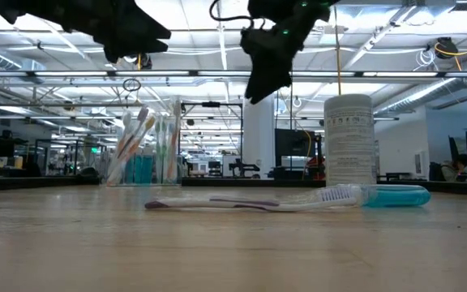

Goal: Pick & Place toothbrushing station
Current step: Put the purple toothbrush into the transparent organizer

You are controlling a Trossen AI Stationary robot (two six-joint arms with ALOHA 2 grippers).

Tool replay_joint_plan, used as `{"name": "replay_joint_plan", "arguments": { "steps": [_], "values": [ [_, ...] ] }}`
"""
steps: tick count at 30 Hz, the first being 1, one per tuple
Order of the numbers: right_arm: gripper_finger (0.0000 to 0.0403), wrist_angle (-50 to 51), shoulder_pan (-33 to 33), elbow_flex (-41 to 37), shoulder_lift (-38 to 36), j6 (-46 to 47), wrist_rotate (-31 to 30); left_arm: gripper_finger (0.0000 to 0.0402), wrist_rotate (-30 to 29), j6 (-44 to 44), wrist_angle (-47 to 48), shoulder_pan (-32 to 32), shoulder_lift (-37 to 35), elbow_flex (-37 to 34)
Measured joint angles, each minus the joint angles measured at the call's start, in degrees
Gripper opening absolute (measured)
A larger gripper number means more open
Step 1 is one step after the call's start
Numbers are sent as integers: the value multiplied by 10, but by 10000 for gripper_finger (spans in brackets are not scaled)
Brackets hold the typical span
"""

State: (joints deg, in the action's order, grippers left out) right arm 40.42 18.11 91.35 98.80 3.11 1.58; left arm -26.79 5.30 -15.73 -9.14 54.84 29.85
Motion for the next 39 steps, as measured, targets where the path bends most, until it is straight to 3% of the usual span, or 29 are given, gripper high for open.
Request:
{"name": "replay_joint_plan", "arguments": {
  "steps": [9,13,16,20,25,31,39],
  "values": [
    [183,-107,-81,-269,-154,33,1,202,23,13,-41,-7,66,0],
    [183,-156,-108,-396,-226,85,1,202,119,52,-69,-1,121,6],
    [183,-219,-122,-489,-271,112,2,202,181,84,-67,2,174,46],
    [183,-324,-126,-581,-315,114,2,202,189,75,-37,2,261,129],
    [183,-406,-125,-615,-353,137,2,202,201,65,13,-2,377,239],
    [183,-437,-125,-615,-388,138,2,202,257,52,40,-24,508,364],
    [183,-463,-125,-615,-393,136,2,202,297,8,204,-54,633,495]
  ]
}}
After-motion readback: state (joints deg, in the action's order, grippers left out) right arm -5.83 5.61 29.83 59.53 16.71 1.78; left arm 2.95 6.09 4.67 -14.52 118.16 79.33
